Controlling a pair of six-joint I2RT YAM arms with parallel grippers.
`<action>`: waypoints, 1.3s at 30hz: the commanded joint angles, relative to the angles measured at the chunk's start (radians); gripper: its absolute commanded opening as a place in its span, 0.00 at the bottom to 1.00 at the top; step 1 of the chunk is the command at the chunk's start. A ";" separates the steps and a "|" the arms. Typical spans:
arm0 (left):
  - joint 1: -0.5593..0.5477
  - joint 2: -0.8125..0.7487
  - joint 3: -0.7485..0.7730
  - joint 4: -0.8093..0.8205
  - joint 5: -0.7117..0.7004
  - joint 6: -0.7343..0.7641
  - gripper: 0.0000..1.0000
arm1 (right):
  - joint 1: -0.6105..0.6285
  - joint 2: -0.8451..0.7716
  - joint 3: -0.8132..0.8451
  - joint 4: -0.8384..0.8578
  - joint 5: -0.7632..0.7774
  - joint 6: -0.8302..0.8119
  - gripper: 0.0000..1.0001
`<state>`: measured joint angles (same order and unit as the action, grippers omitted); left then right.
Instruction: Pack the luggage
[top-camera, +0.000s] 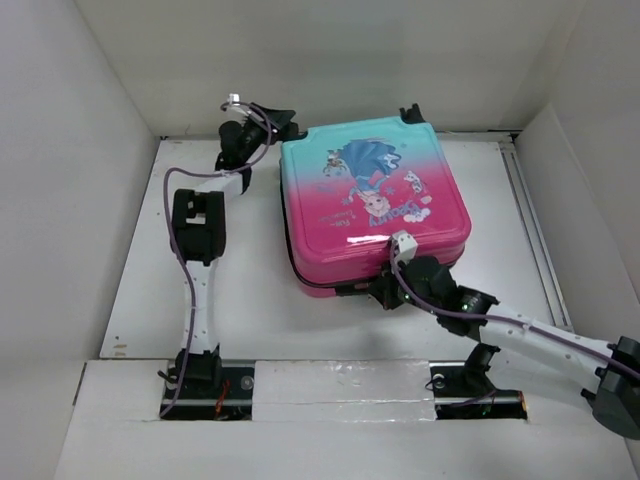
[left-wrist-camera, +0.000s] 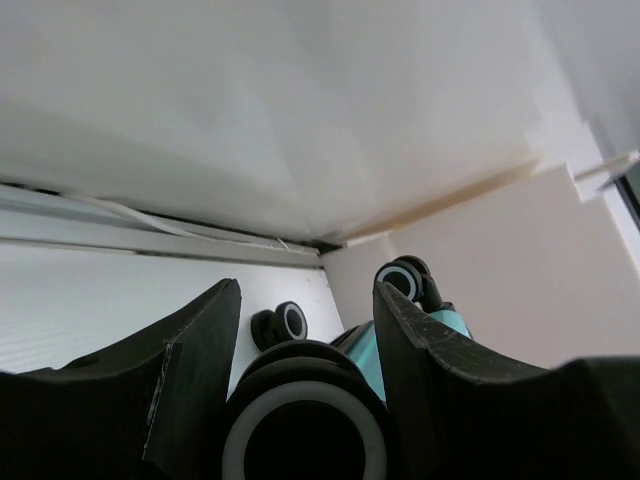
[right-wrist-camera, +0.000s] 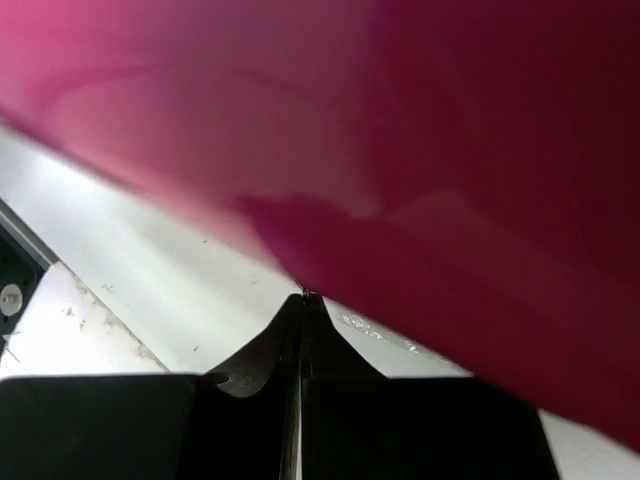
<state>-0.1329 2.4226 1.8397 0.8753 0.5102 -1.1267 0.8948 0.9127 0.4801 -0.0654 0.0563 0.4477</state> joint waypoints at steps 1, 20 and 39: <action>0.076 -0.173 -0.199 0.157 0.120 -0.008 0.00 | -0.106 0.107 0.110 0.005 -0.120 -0.019 0.00; 0.185 -0.996 -1.258 0.107 -0.202 0.105 0.00 | -0.228 0.173 0.126 0.073 -0.348 0.001 0.00; 0.248 -0.936 -0.832 -0.292 -0.371 0.264 0.00 | -0.245 0.100 0.166 0.023 -0.338 -0.070 0.00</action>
<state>0.1162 1.4517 0.9058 0.5678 0.0517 -0.8673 0.7170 1.0199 0.5682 -0.0841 -0.2111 0.4381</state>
